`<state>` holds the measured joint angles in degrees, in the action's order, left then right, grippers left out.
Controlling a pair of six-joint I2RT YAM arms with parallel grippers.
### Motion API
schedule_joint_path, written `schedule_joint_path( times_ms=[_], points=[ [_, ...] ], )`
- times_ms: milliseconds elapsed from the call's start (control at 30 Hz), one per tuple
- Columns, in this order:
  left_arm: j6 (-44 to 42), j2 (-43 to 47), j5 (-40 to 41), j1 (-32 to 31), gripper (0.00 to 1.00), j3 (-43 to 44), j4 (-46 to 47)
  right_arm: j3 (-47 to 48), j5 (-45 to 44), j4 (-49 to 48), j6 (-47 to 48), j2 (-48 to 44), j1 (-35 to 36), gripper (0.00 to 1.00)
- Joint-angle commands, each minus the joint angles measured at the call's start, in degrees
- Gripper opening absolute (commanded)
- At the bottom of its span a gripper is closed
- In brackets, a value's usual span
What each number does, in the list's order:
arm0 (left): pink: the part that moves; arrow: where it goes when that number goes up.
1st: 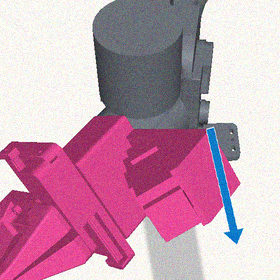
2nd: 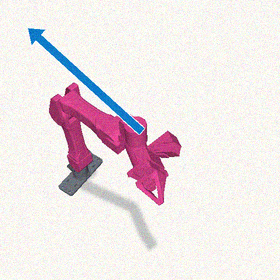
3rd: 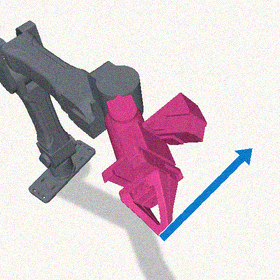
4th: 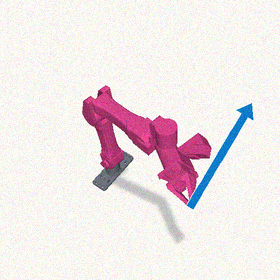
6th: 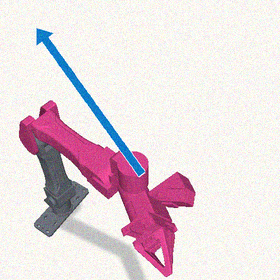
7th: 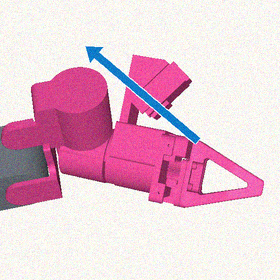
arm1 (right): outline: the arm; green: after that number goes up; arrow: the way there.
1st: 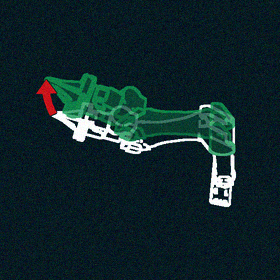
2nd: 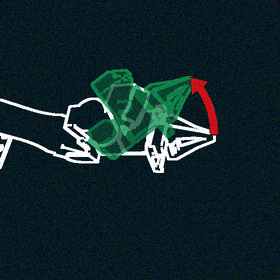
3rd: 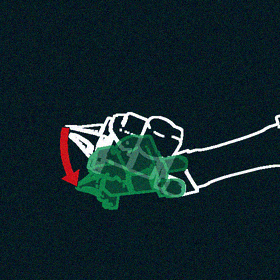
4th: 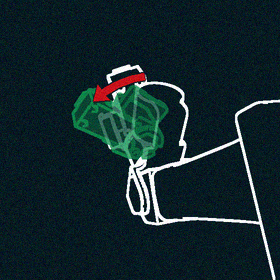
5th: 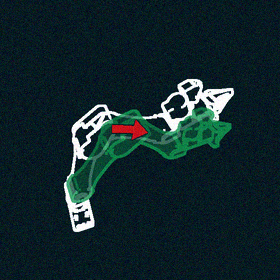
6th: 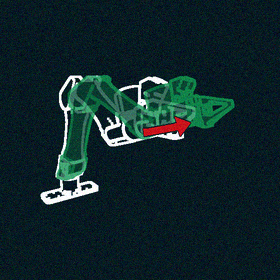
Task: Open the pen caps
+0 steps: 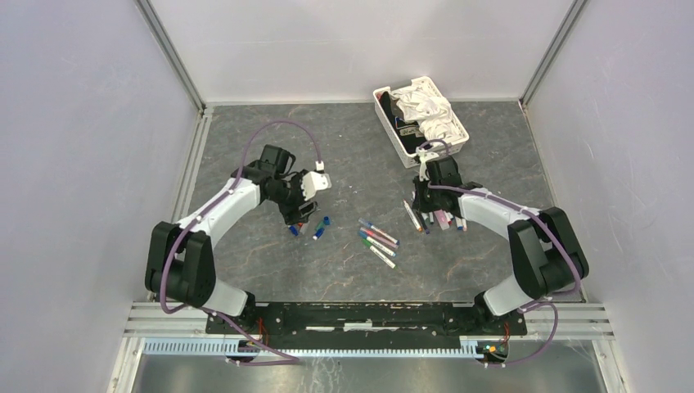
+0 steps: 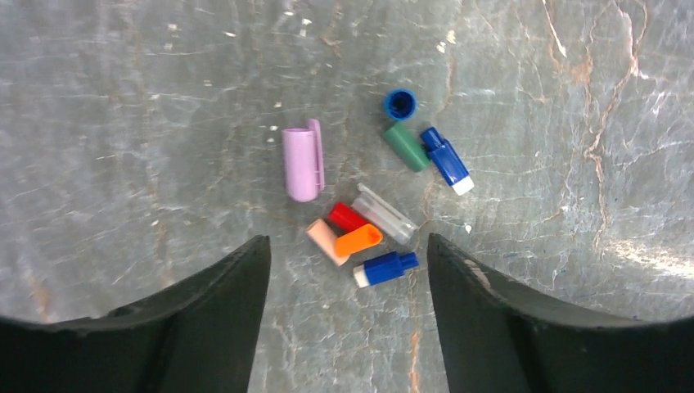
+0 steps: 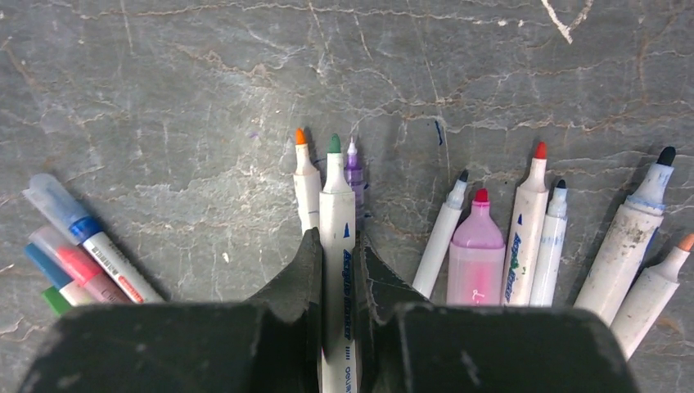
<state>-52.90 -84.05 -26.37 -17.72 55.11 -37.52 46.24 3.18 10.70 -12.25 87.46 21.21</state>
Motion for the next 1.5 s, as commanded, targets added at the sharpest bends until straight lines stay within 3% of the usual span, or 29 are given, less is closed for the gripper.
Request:
schedule_joint_path(
  times_ms=[0, 233, 300, 367, 467, 700, 1100, 1467],
  points=[
    [6.5, 2.2, 2.6, 0.0, 0.77, 7.4, -4.9, 2.1, -2.8, -2.8, 0.7, 1.7, -0.2, 0.13],
    [13.7, 3.8, 6.7, 0.3, 0.87, 16.1, -9.2, 2.4, -6.0, -2.5, 1.9, 2.7, -0.3, 0.18],
    [17.2, 6.0, 5.3, 1.2, 0.99, 16.9, -7.6, 2.3, -5.9, -2.5, 2.1, 2.8, -0.4, 0.26],
    [23.6, 8.6, 8.1, 1.4, 1.0, 16.9, -3.3, 2.0, -5.5, -2.6, 2.2, 2.6, -0.4, 0.32],
    [26.5, 11.0, 12.4, 1.4, 1.0, 16.3, -0.7, 1.7, -5.6, -2.7, 2.1, 1.9, -0.4, 0.35],
    [24.5, 8.7, 9.9, 1.7, 1.0, 17.2, -4.9, 0.4, -3.8, -3.5, 1.6, -2.9, 1.2, 0.36],
    [24.0, 5.7, 8.8, 1.7, 1.0, 17.3, -5.9, -2.3, -2.0, -2.6, -0.5, -7.5, 22.2, 0.35],
    [23.7, 9.6, 8.1, 1.8, 1.0, 16.5, -6.0, -12.3, -1.0, -4.2, -5.4, -12.6, 27.9, 0.35]
  ],
)
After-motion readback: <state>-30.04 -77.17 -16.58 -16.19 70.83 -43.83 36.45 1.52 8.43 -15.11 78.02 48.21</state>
